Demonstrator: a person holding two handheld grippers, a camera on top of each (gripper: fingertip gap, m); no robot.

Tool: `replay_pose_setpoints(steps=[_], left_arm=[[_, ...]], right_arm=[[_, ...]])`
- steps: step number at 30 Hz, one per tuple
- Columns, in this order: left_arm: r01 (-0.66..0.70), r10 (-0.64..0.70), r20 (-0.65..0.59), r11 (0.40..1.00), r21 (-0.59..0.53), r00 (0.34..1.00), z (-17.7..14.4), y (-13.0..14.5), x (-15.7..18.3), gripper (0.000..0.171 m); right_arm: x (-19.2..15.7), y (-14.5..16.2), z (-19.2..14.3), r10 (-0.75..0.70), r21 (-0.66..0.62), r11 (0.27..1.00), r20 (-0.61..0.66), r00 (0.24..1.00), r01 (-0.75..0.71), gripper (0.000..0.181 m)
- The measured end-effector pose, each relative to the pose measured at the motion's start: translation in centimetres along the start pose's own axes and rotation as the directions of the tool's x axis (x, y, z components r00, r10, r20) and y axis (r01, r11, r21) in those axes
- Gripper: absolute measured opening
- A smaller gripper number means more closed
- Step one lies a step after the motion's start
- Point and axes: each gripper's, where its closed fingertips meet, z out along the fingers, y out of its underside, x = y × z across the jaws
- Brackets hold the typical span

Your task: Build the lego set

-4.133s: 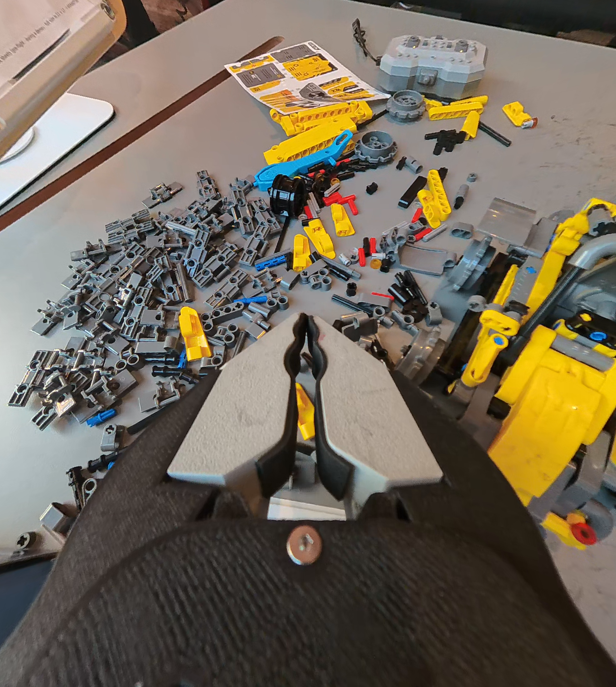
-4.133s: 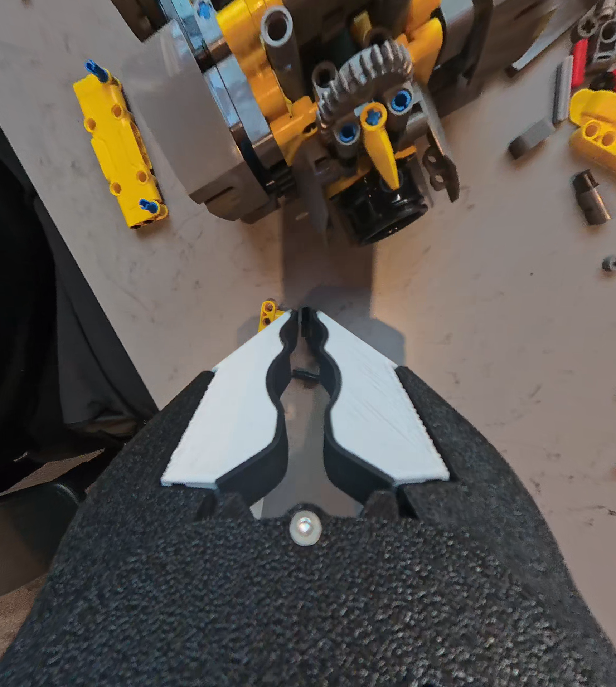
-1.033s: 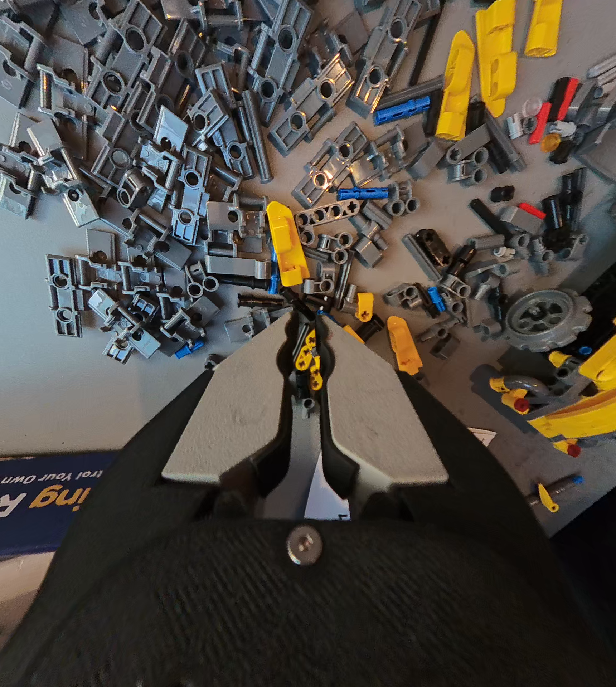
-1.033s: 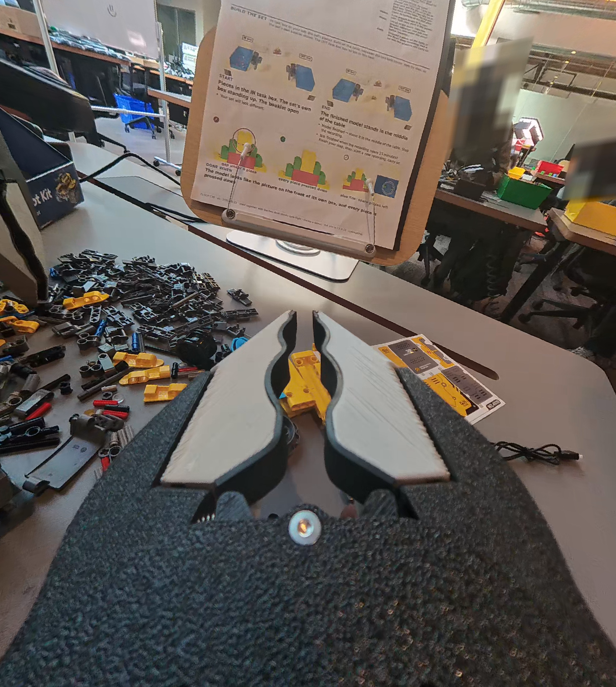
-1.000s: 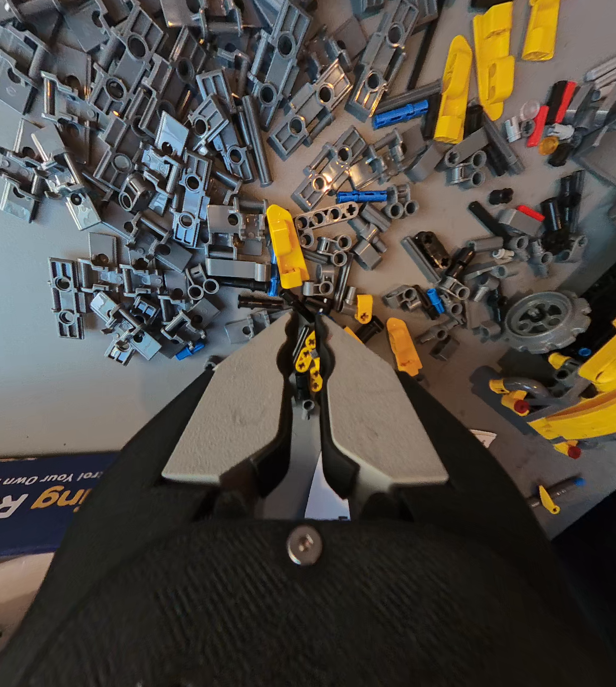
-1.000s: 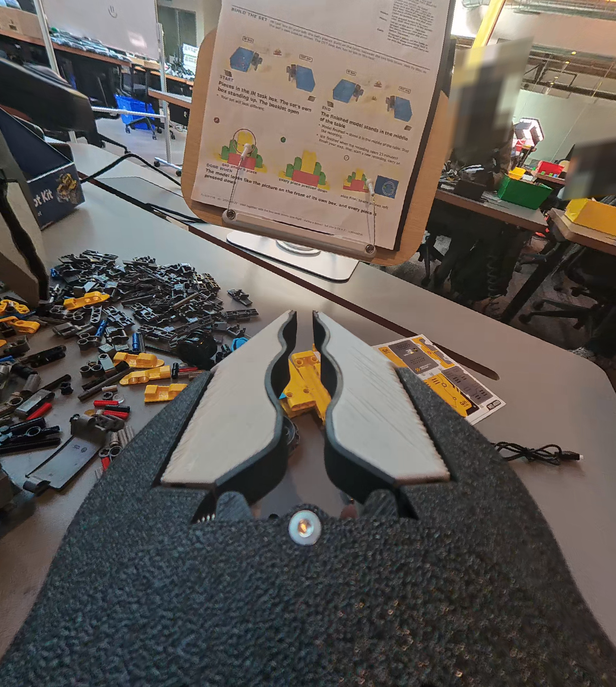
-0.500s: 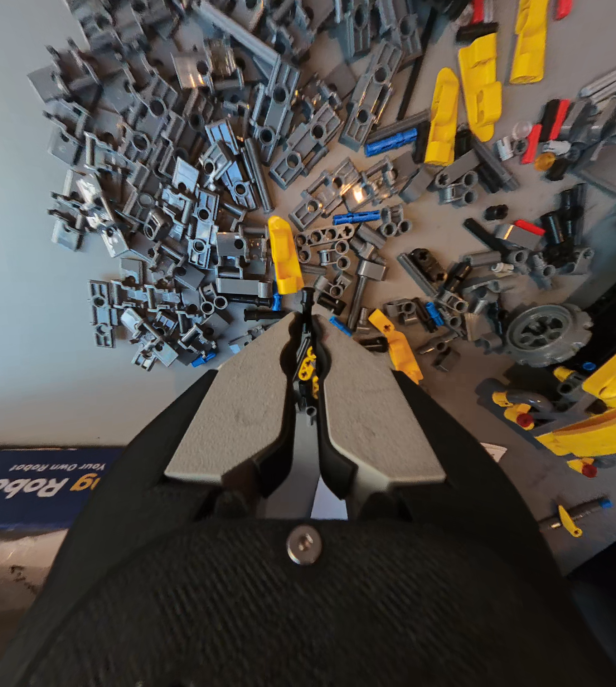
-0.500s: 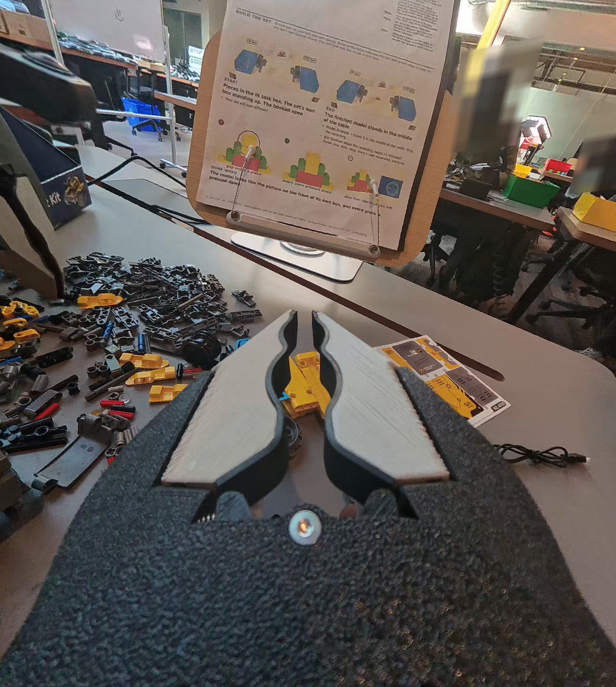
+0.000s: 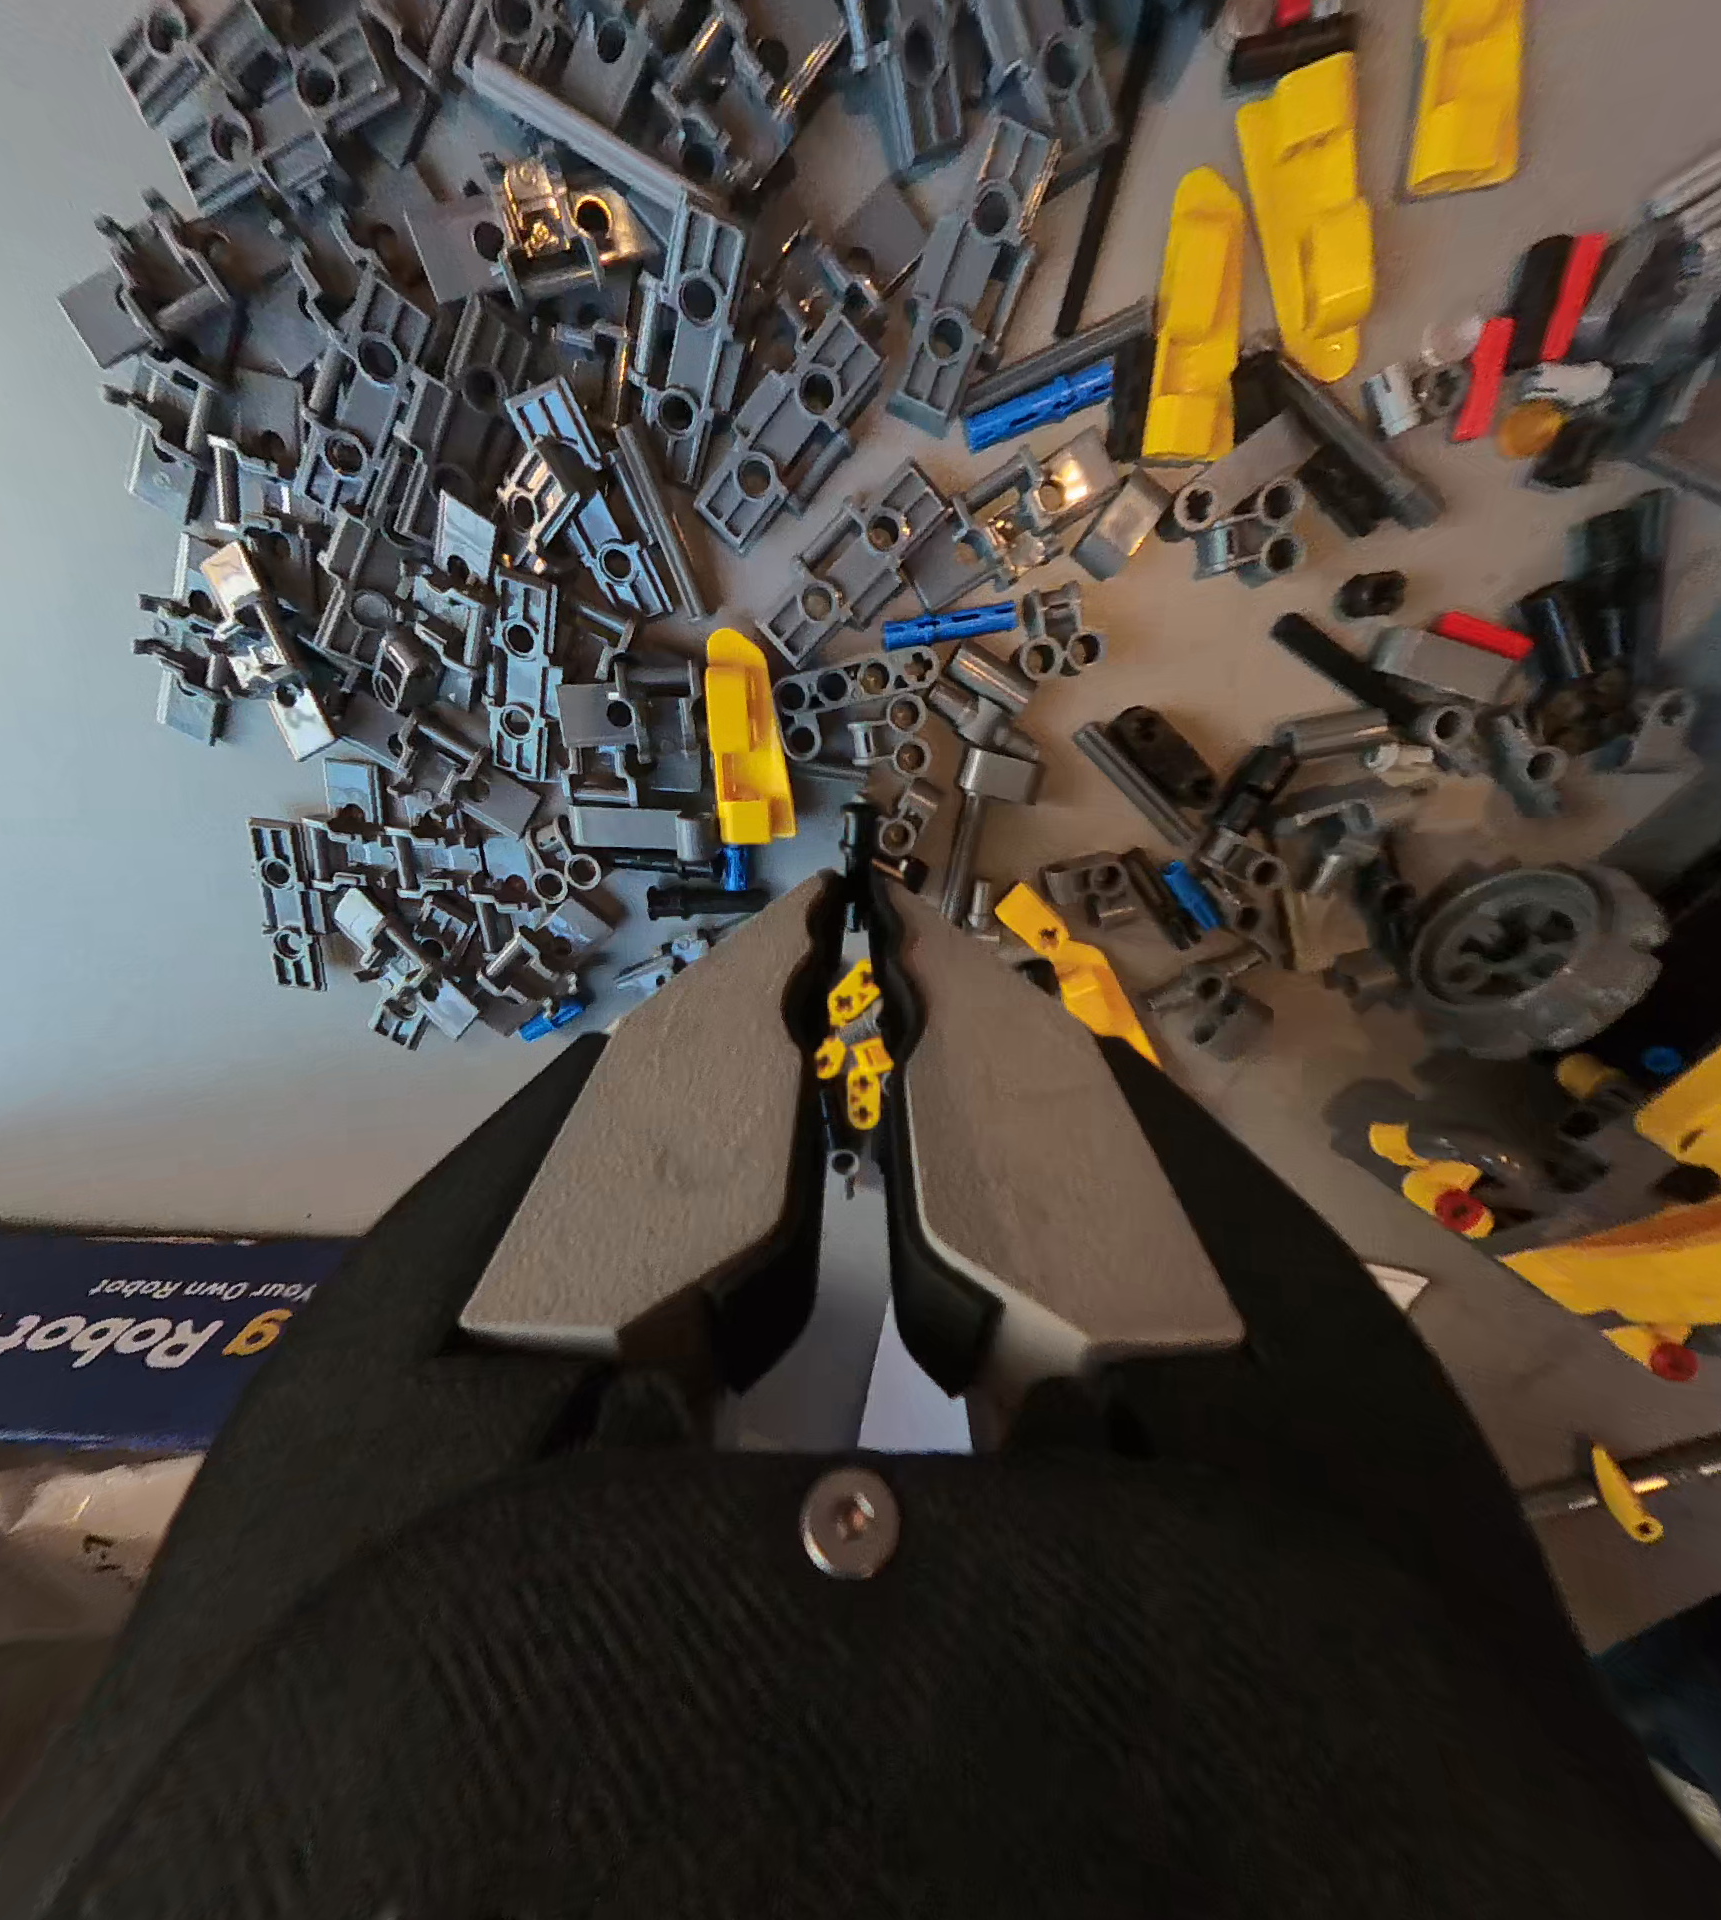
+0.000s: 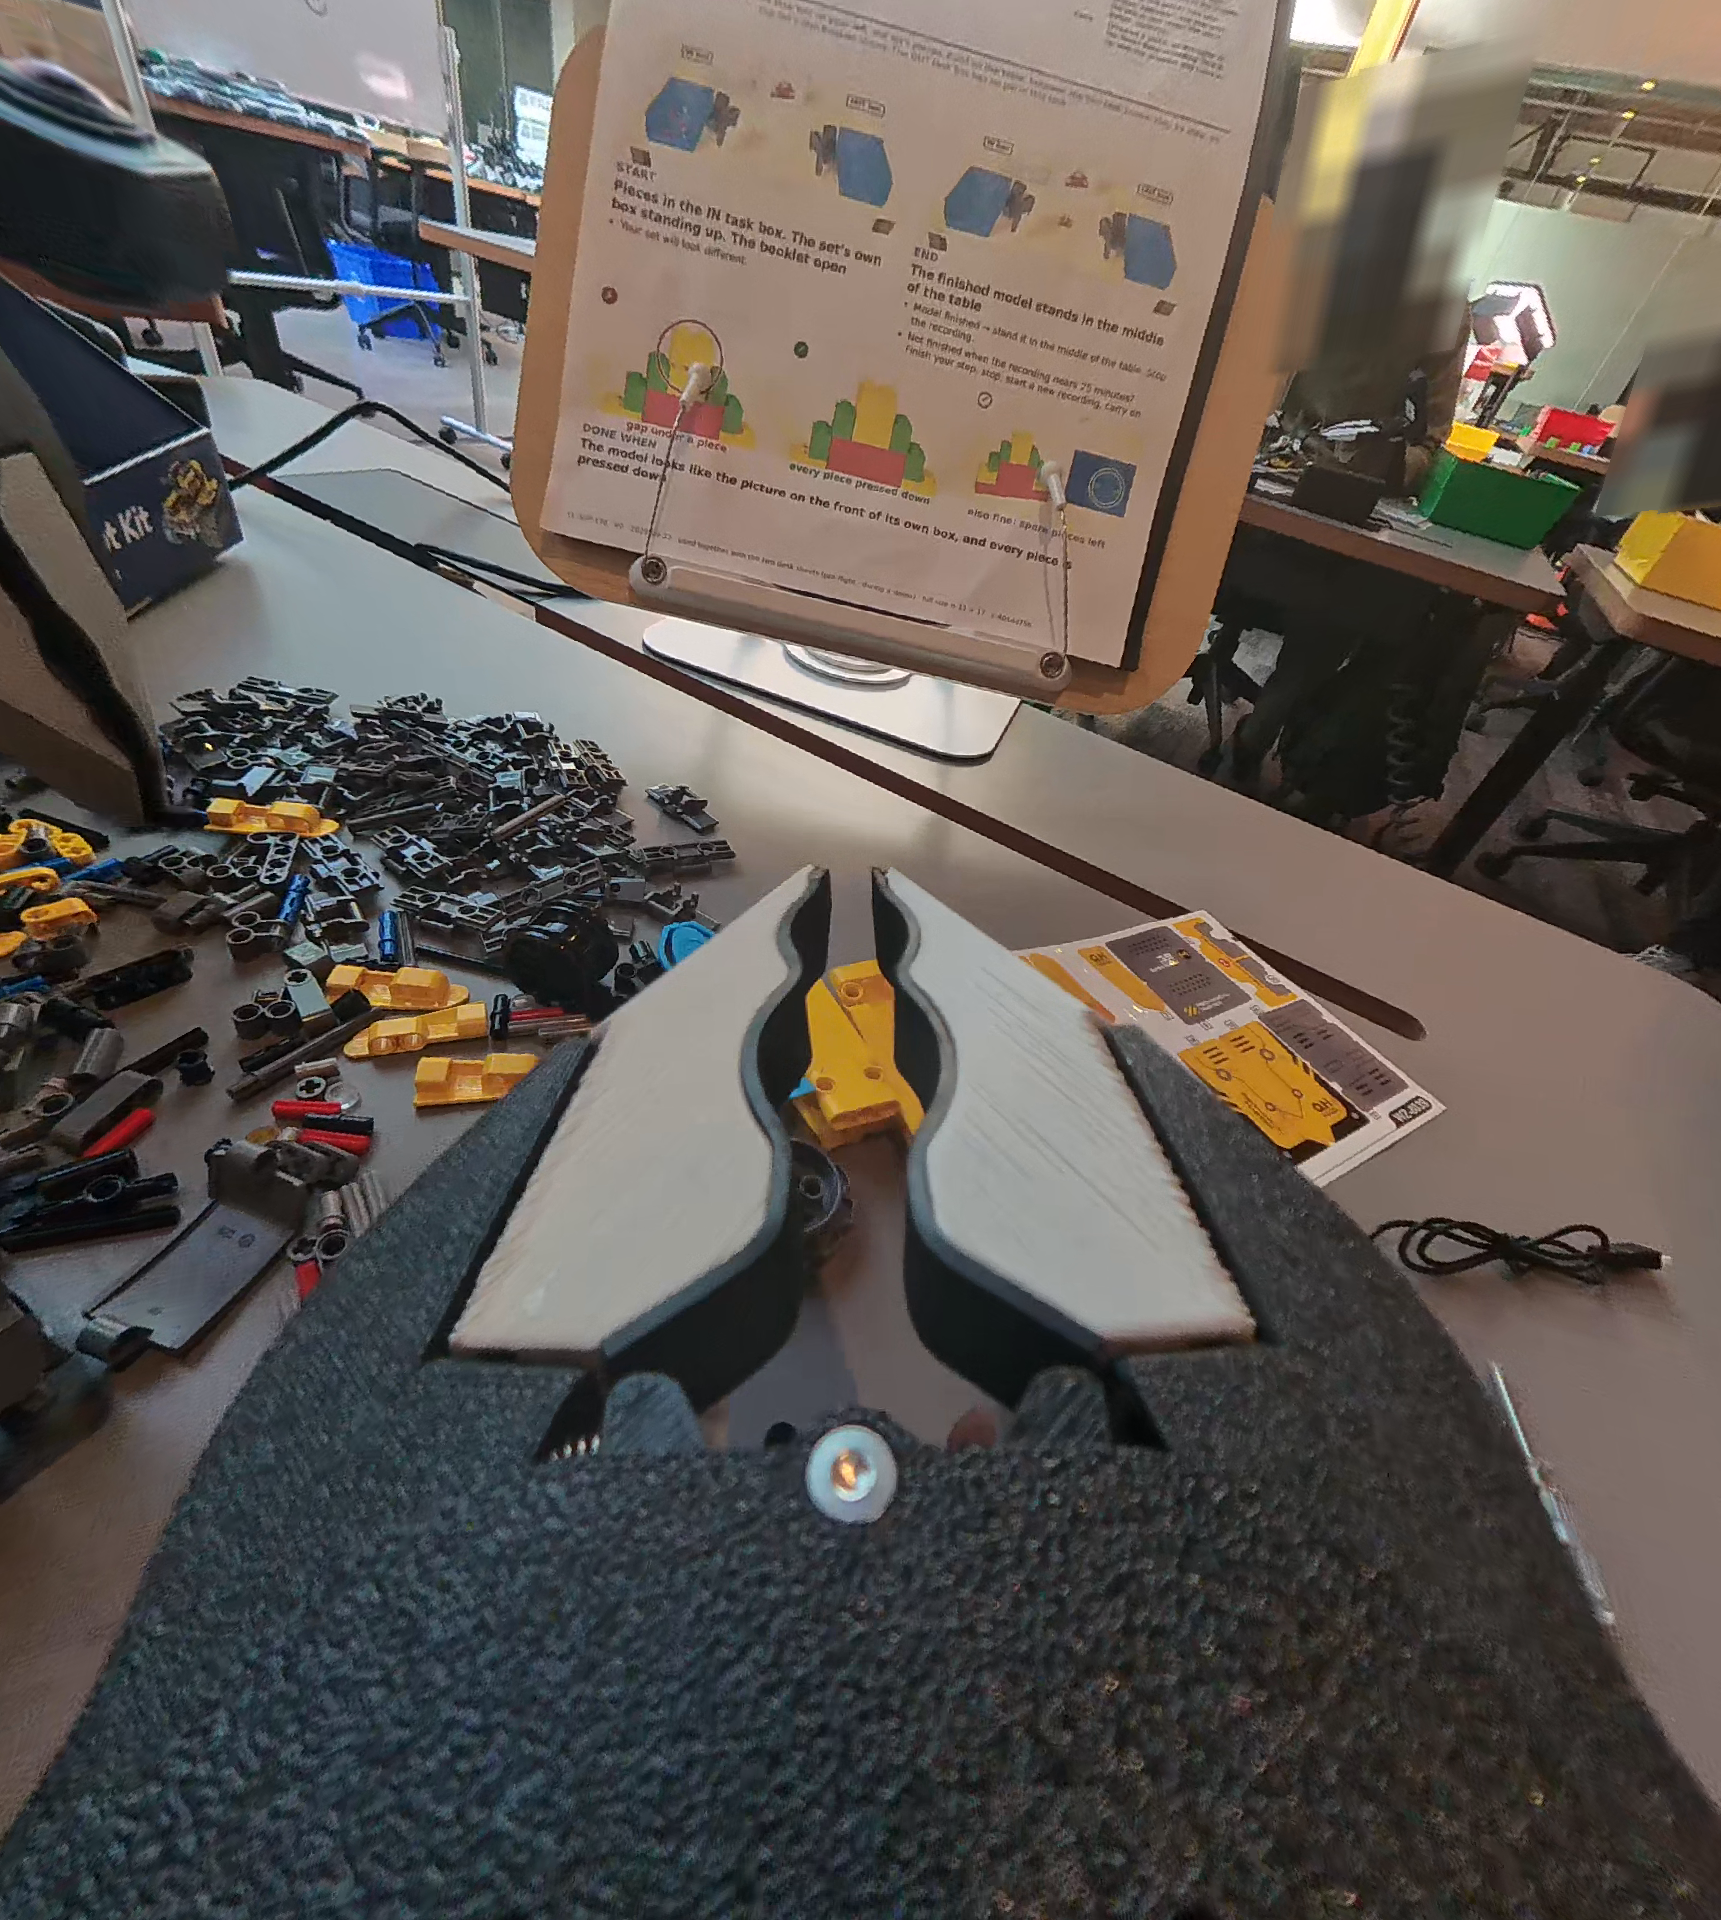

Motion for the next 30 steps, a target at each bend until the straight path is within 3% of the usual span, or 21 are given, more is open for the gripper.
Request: replay_pose_setpoints(steps=[5,21,26,30], left_arm=[[-0.003,0.003,0.042,1.0,-0.008,0.999,1.2,-0.7,0.2,0.002],[-0.015,0.015,-0.001,0.999,0.033,1.0,-0.2,-0.8,0.3,0.001],[-0.044,0.068,-0.099,0.974,0.223,0.993,-2.8,-3.2,1.7,0.001],[-0.034,0.122,-0.163,0.887,0.46,0.979,-6.0,-6.9,3.4,0.002]], right_arm=[[0.6,0.5,0.0,0.013,-0.01,1.0,-0.015,1.0,-0.014,0.008],[0.6,0.8,0.1,0.038,-0.014,0.999,-0.021,0.999,-0.038,0.008],[0.2,0.7,0.0,0.049,-0.021,0.999,0.008,0.999,-0.049,0.008],[-1.7,-0.7,-0.4,0.063,0.009,0.998,0.114,0.992,-0.064,0.018]])
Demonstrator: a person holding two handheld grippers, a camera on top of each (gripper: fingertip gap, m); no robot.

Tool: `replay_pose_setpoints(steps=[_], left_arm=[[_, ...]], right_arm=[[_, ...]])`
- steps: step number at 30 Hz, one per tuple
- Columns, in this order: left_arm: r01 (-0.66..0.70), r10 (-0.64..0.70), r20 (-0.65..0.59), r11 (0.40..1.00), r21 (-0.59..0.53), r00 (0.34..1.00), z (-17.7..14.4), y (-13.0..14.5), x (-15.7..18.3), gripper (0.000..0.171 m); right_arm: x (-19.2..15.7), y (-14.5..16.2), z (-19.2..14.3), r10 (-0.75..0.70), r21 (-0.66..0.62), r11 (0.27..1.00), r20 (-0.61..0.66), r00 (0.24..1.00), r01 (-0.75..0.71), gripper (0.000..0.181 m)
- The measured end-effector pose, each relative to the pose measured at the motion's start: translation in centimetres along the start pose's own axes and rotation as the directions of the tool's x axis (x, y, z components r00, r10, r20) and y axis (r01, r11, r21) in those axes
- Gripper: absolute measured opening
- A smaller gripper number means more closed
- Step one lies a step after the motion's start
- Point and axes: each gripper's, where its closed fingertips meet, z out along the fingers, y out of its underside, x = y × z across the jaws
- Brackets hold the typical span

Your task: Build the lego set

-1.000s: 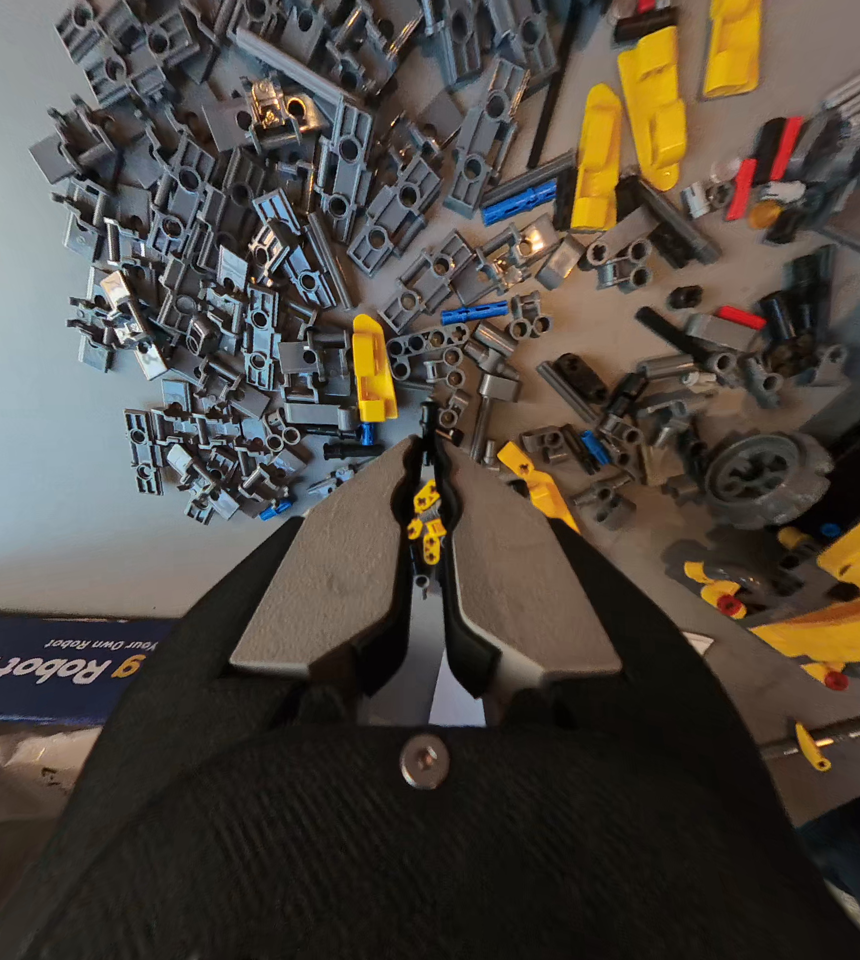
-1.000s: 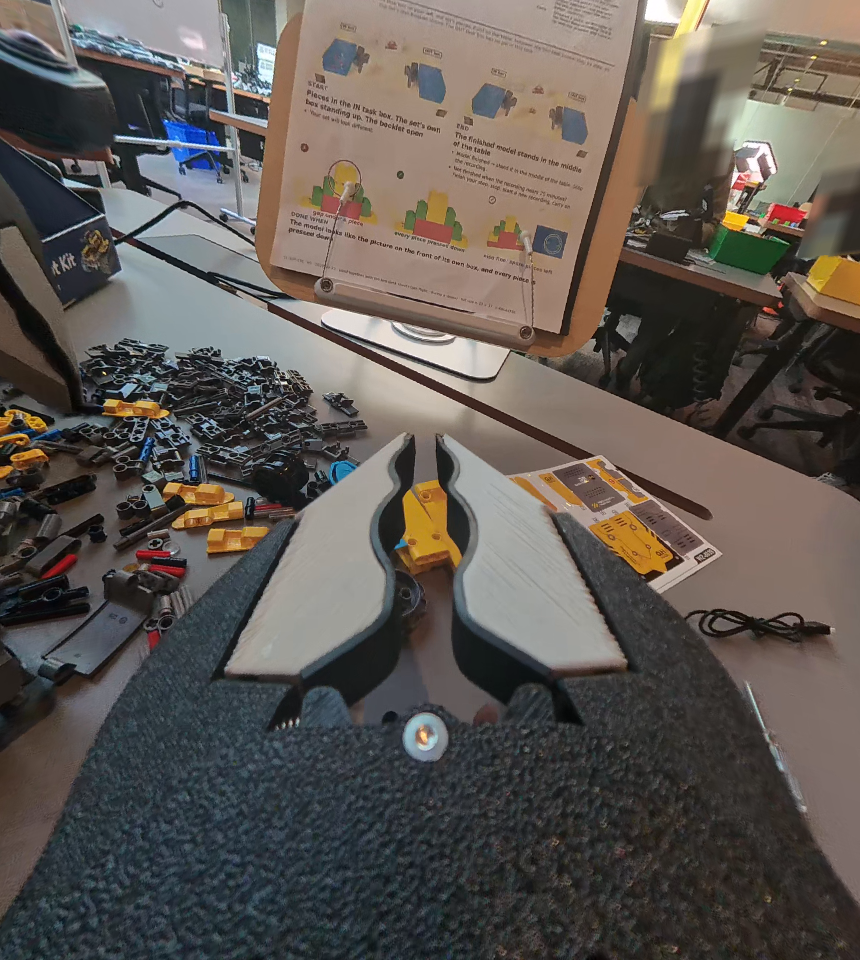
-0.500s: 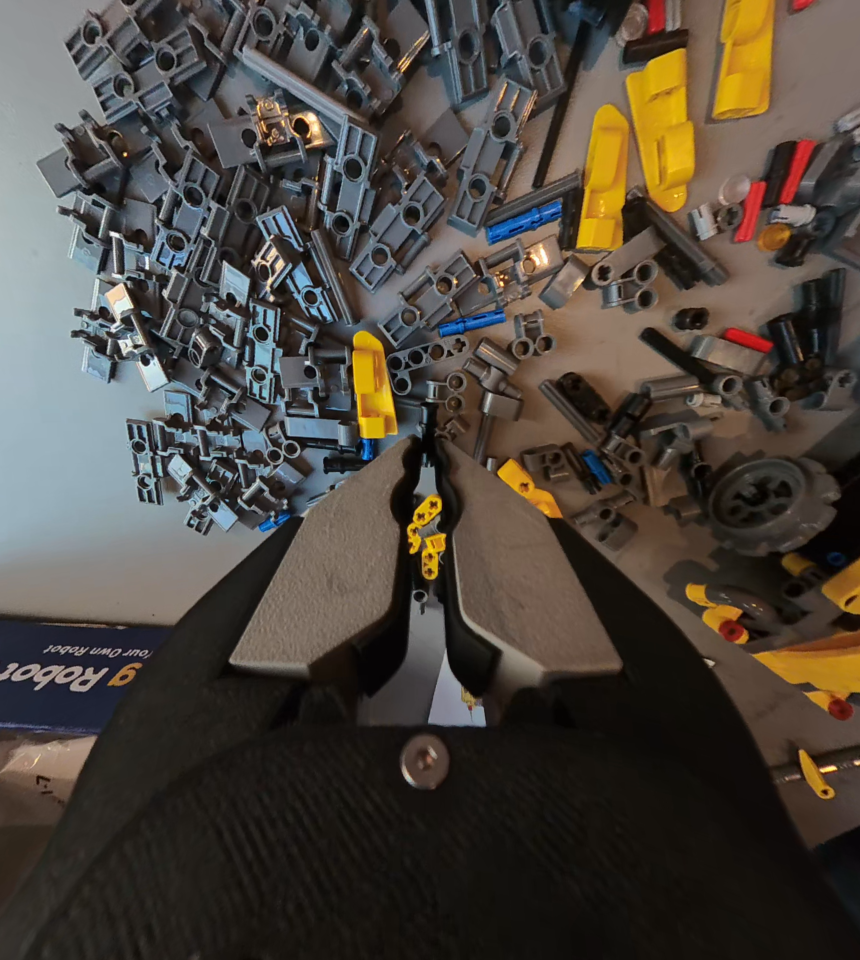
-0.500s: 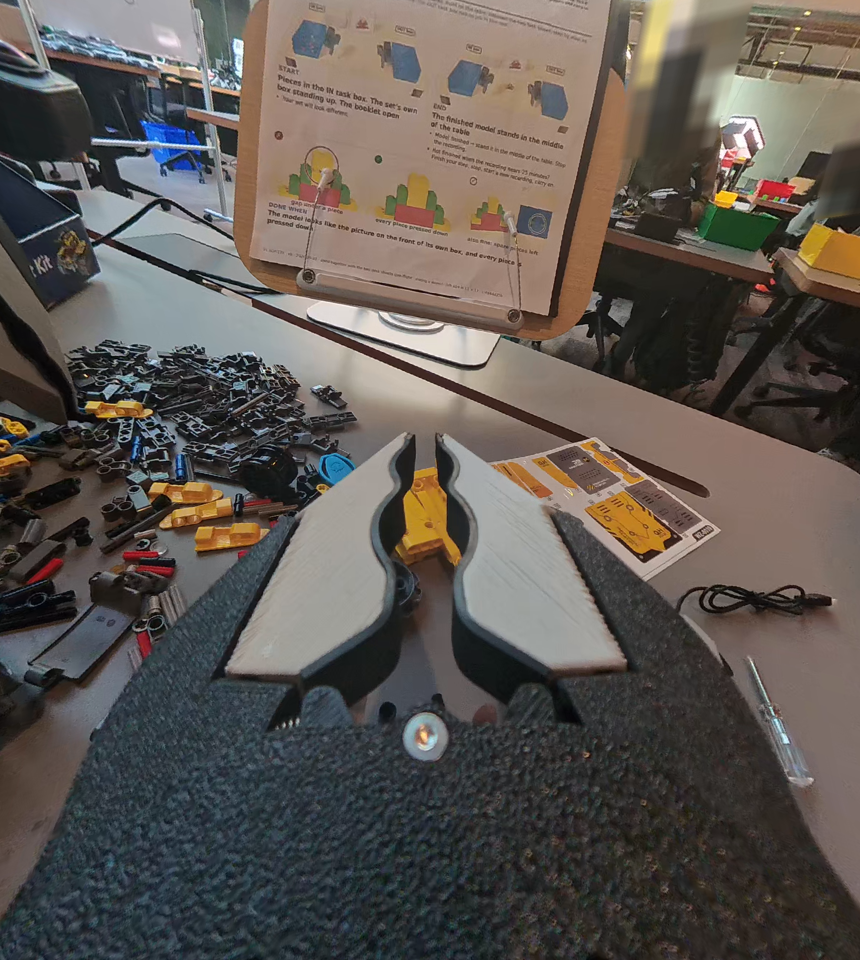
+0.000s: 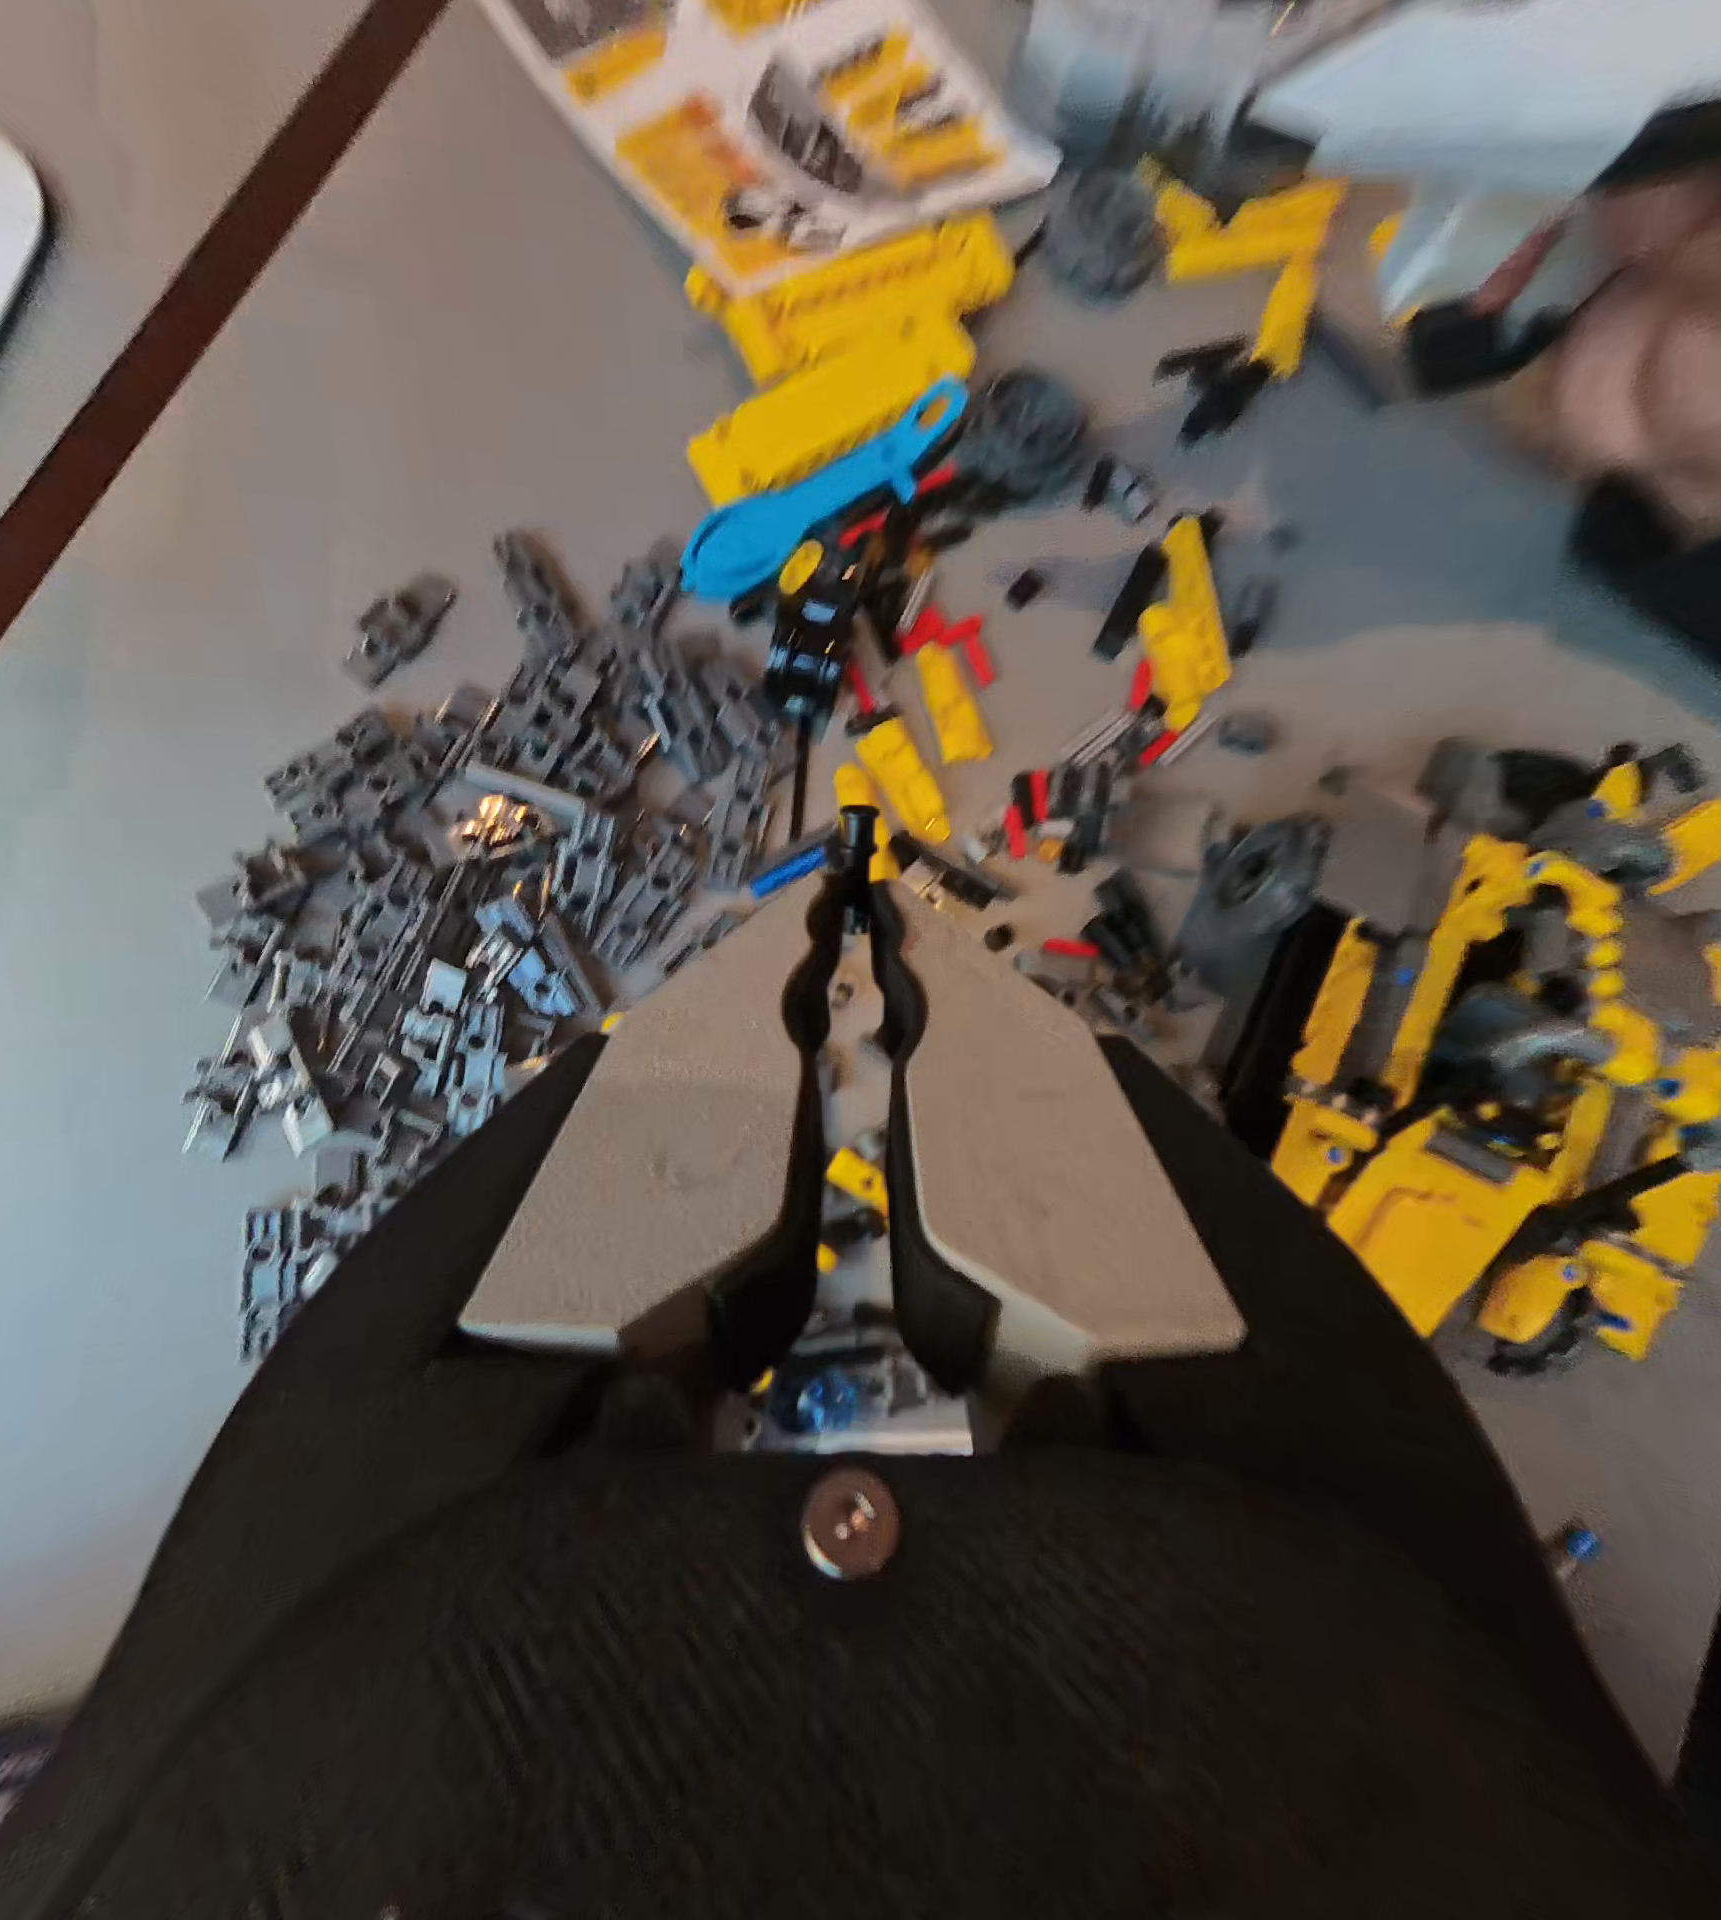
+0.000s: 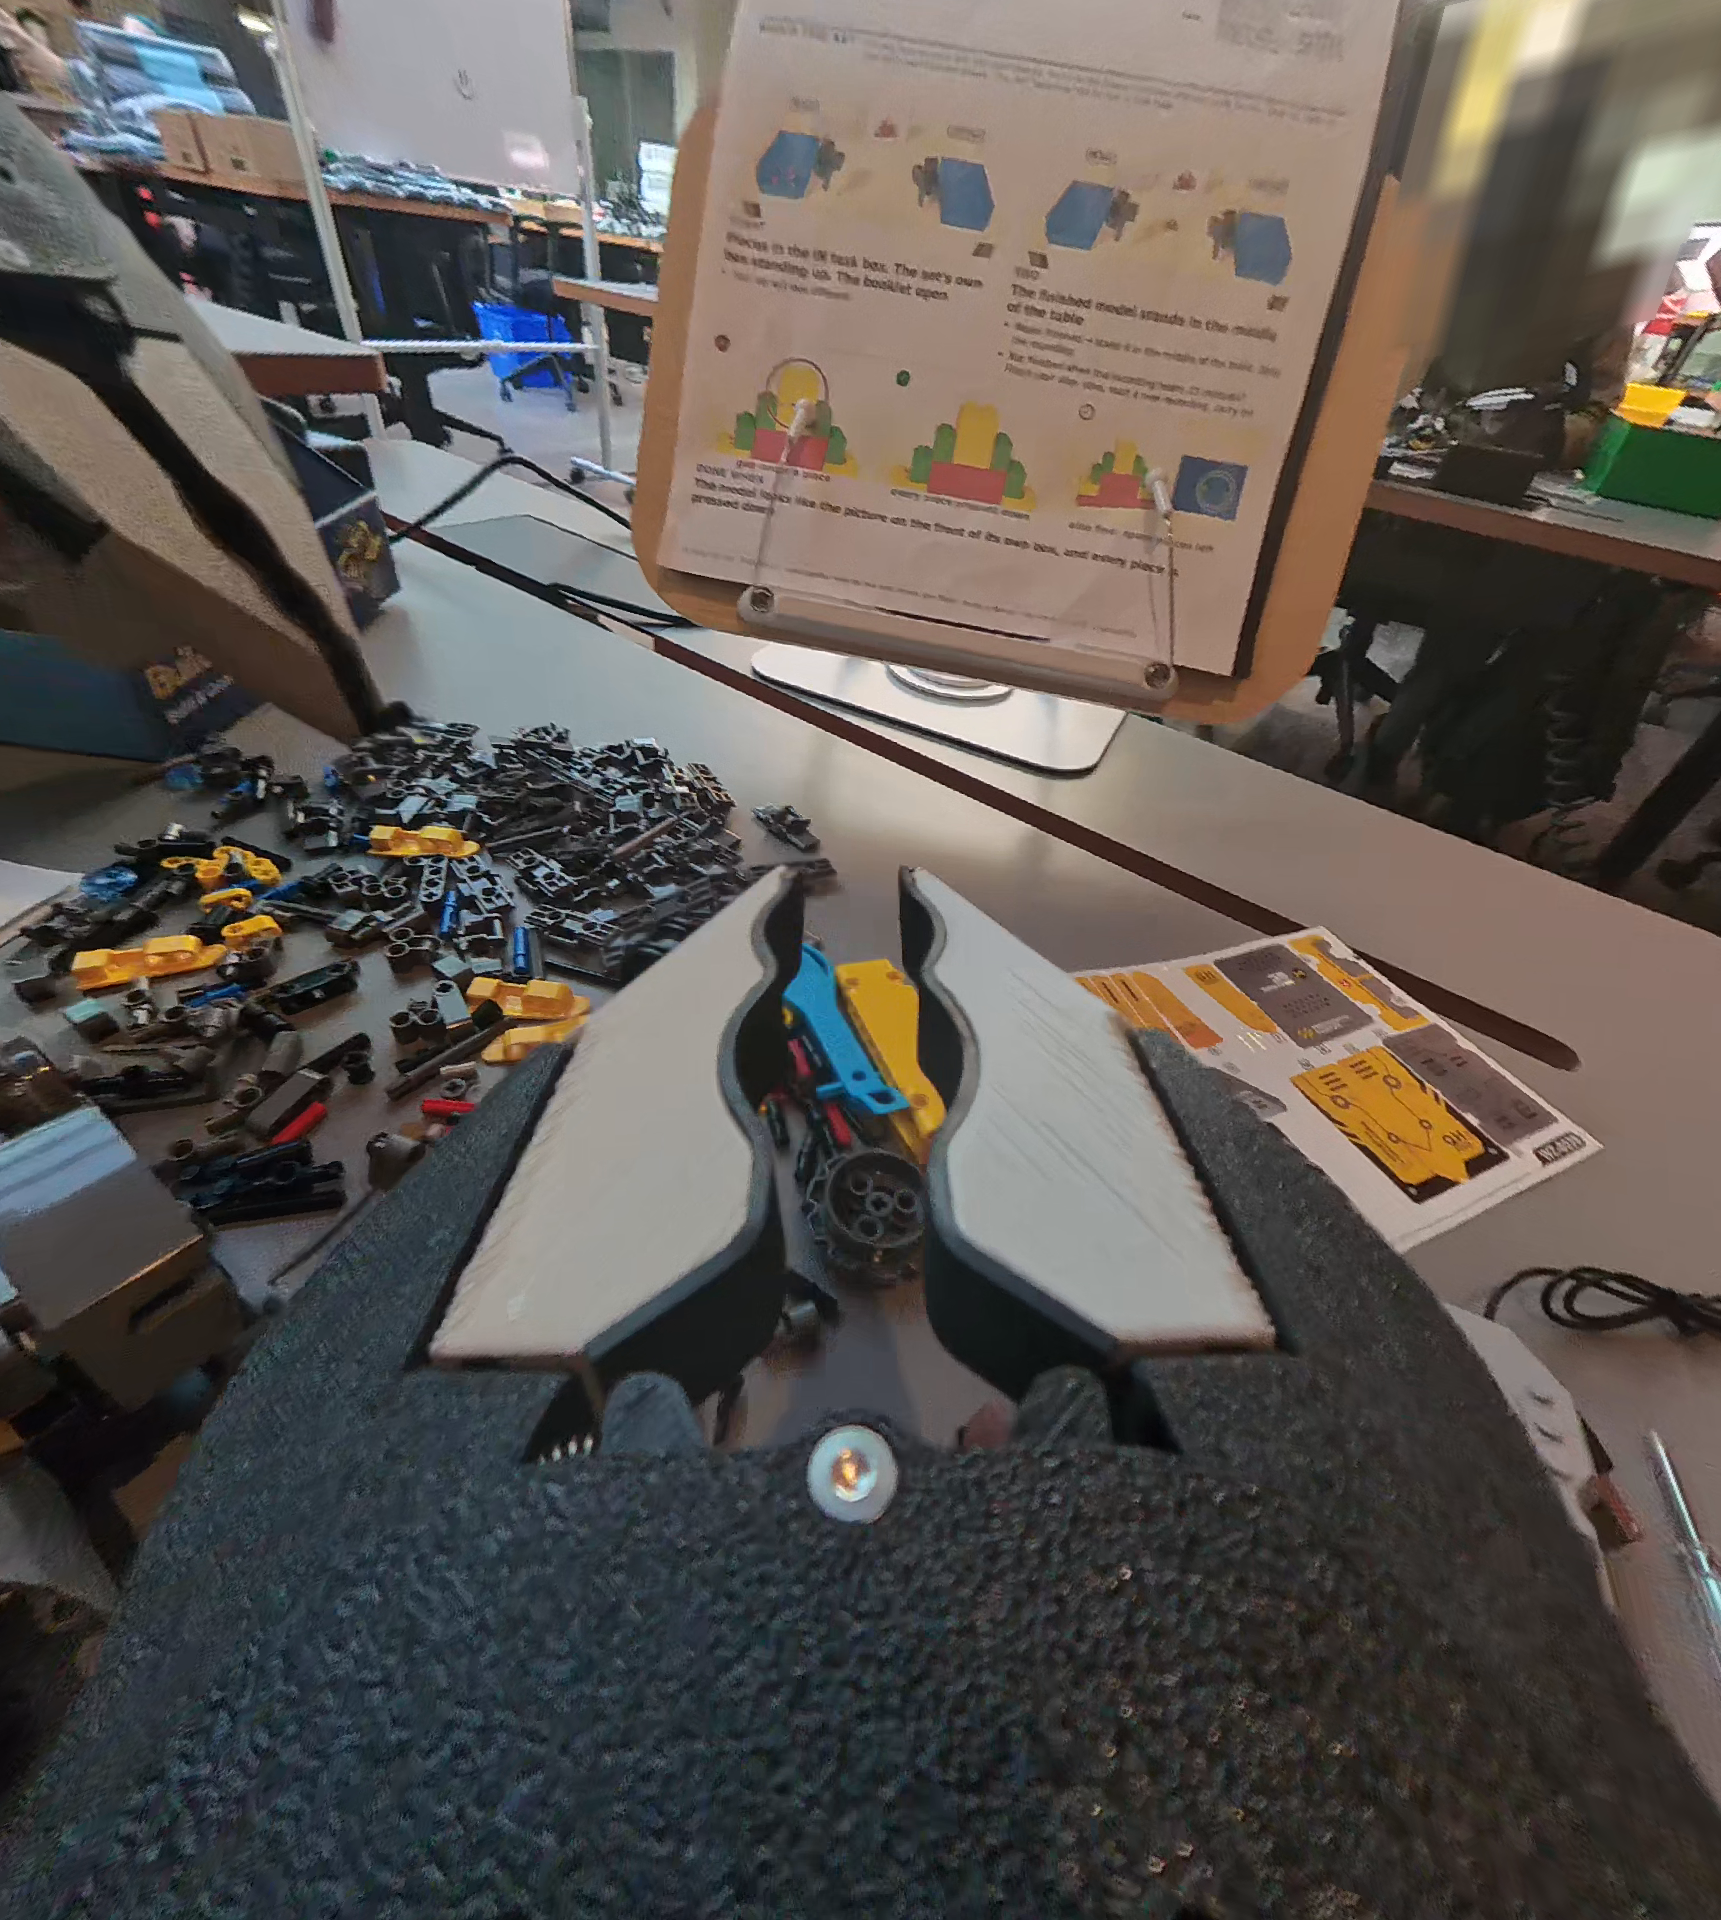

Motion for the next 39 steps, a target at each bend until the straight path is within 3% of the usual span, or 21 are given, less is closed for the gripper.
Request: replay_pose_setpoints(steps=[3,5,8,12,15,23,30,39], left_arm=[[0.005,0.008,-0.099,0.991,0.133,0.995,-0.7,-2.6,2.1,0.001],[0.011,0.03,-0.237,0.985,0.172,0.971,-1.0,-3.3,4.4,0.001],[0.113,-0.007,-0.391,0.962,0.248,0.92,-1.6,-5.0,6.1,0.001],[0.349,-0.104,-0.634,0.896,0.274,0.766,-2.9,-7.1,7.2,0.001],[0.436,-0.112,-0.75,0.865,0.249,0.652,-3.9,-7.8,8.0,0.001],[0.434,-0.113,-0.838,0.887,0.156,0.533,-3.0,-7.6,10.8,0.001],[0.431,-0.146,-0.843,0.896,0.111,0.519,-1.9,-7.0,10.8,0.0],[0.439,-0.148,-0.828,0.889,0.128,0.541,-1.6,-7.3,10.6,0.001]], right_arm=[[-1.7,-1.0,-0.1,-0.034,0.033,0.999,0.067,0.997,0.032,0.019],[-3.3,-1.3,0.0,-0.023,0.041,0.999,0.141,0.99,0.018,0.02],[-5.1,-2.2,-0.2,-0.032,0.078,0.997,0.206,0.978,0.016,0.024],[-7.0,-2.5,-0.3,-0.184,0.087,0.982,0.198,0.963,0.17,0.026],[-8.4,-3.3,-0.7,-0.225,0.121,0.972,0.211,0.951,0.203,0.027],[-10.3,-4.2,-1.4,-0.358,0.152,0.931,0.195,0.913,0.333,0.027],[-10.2,-4.1,-1.3,-0.48,0.128,0.875,0.1,0.871,0.467,0.026],[-10.5,-4.1,-1.2,-0.478,0.131,0.876,0.108,0.872,0.464,0.031]])
